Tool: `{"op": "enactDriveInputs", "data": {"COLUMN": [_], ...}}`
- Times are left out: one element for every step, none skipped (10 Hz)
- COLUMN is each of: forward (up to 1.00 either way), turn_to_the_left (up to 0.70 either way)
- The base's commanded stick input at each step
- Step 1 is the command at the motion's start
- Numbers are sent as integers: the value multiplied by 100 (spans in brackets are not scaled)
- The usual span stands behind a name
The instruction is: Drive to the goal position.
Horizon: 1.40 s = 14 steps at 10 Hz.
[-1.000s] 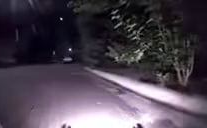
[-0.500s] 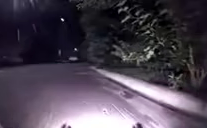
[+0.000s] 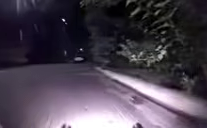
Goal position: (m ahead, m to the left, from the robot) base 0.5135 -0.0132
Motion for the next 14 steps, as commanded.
{"op": "enactDriveInputs", "data": {"forward": [45, 45, 45, 45, 45, 45, 45, 45, 45, 45, 45, 45, 45, 45], "turn_to_the_left": [27, 27, 27, 27, 27, 27, 0, 0, 0, 0, 0, 0, 0, 0]}}
